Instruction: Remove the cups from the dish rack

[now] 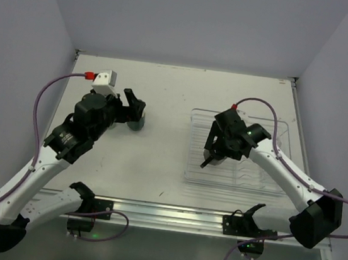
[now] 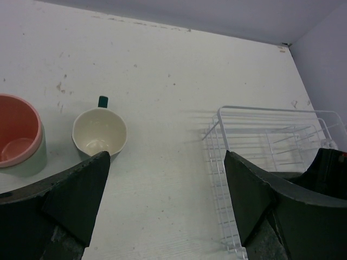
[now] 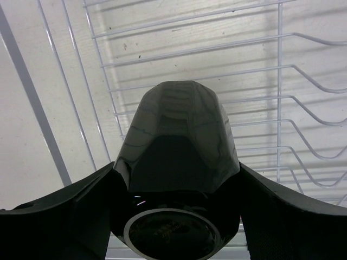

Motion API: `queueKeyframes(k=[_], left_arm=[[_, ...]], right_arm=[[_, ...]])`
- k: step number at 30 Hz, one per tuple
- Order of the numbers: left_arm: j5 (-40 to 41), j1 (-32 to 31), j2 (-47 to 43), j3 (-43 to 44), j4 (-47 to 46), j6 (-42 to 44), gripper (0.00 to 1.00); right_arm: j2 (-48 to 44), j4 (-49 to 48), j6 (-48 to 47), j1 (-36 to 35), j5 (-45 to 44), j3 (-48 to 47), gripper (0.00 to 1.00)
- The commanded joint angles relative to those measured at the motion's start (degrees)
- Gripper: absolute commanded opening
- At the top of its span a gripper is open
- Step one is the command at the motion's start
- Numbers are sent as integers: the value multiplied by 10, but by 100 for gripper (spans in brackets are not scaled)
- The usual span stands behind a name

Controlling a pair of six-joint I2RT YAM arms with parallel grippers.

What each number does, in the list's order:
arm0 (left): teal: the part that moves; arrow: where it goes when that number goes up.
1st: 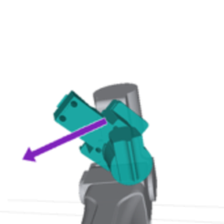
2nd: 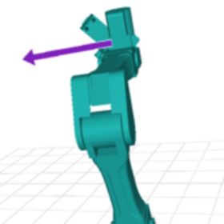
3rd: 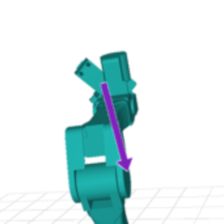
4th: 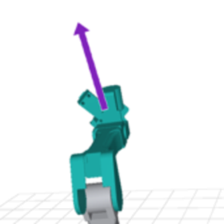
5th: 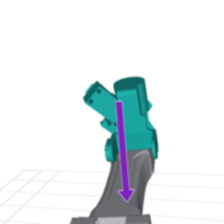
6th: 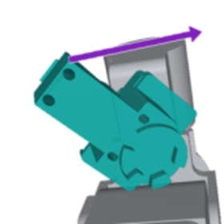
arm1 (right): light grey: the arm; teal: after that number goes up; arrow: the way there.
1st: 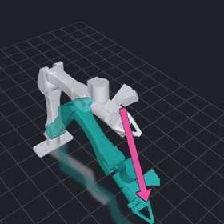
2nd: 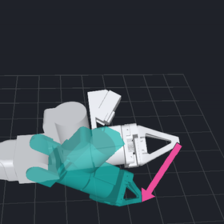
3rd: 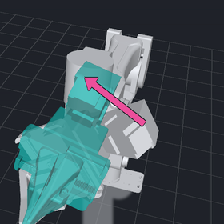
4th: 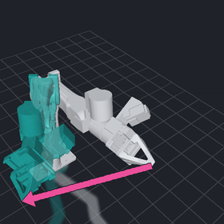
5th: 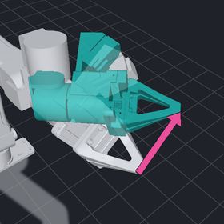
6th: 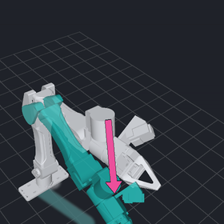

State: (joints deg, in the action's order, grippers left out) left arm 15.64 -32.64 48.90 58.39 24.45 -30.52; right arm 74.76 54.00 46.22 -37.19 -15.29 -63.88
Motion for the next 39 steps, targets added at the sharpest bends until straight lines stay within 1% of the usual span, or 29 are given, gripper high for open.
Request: queueKeyframes(k=[1,9,12,14,15,18,20,21,23,25,28,32,36,37,39], left_arm=[[-33,2,22,22,-12,14,91],[-114,2,67,30,-30,20,89],[-170,2,89,30,-42,20,88],[-193,2,95,28,-55,18,87],[-207,3,102,26,-60,18,87],[-270,6,113,22,-84,13,86],[-340,12,130,16,-105,1,85],[-357,14,135,13,-113,-4,85],[-394,19,143,3,-140,-14,83],[-445,22,153,-4,-157,-33,82],[-487,28,160,-17,-182,-55,81],[-518,35,160,-27,-191,-78,81],[-555,36,150,-54,-229,-162,82],[-559,35,148,-62,-261,-178,82],[-582,36,143,-96,-301,-244,82]], right_arm=[[-52,-29,-27,36,37,-22,0],[-96,-67,-64,120,152,-3,0],[-117,-89,-72,156,231,8,0],[-131,-102,-77,180,260,12,0],[-135,-106,-78,188,289,16,0],[-157,-132,-85,215,336,27,0],[-171,-150,-89,233,385,42,0],[-175,-156,-91,237,385,46,0],[-187,-184,-96,251,416,60,0],[-200,-200,-99,259,434,77,0],[-214,-242,-104,282,480,103,0],[-233,-284,-104,311,528,130,0],[-254,-325,-101,318,546,150,0],[-260,-344,-98,318,548,153,0],[-262,-356,-94,319,553,154,0]])
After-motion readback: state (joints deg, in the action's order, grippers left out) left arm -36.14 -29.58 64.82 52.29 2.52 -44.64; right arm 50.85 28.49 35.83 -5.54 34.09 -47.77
